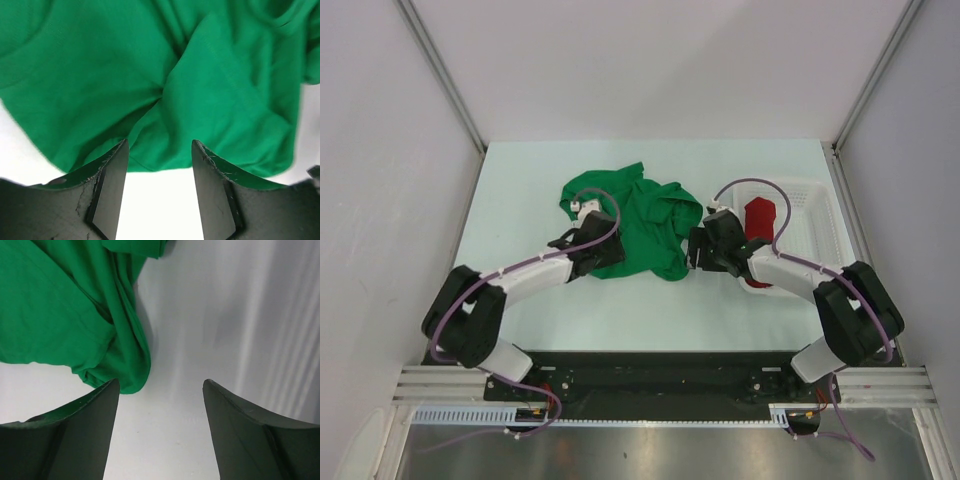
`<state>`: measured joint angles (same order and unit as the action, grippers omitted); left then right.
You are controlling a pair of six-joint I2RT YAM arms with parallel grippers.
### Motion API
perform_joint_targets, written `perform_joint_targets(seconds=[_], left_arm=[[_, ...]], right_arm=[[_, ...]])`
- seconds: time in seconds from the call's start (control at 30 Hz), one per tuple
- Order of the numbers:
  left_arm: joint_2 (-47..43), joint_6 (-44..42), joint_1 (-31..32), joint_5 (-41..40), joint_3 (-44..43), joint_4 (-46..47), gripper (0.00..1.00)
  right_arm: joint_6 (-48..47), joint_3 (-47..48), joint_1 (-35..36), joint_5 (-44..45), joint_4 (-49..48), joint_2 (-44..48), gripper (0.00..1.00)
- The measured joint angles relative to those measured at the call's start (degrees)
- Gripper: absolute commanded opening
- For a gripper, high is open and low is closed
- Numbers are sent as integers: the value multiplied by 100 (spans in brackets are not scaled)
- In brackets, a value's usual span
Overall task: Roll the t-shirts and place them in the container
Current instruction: Move the T-shirt to the center of the board.
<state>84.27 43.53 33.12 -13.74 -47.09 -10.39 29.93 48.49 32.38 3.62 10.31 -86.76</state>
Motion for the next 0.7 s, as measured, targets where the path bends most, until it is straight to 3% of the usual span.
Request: perform_joint_targets(seconds=[0.17,0.43,0.63,0.7], left_arm=[[544,26,136,-85,-114,-70,59],[487,302,223,-756,-20,-428,55],[459,297,223,-1137,13,-686,43],[490,291,223,-1150,17,-686,32]], right_arm=[[-11,0,46,35,-2,-131,72],[-52,0,98,55,-50,-133,70],[-61,7,170,48,-140,-208,69],[-61,9,192,48,-164,-225,69]])
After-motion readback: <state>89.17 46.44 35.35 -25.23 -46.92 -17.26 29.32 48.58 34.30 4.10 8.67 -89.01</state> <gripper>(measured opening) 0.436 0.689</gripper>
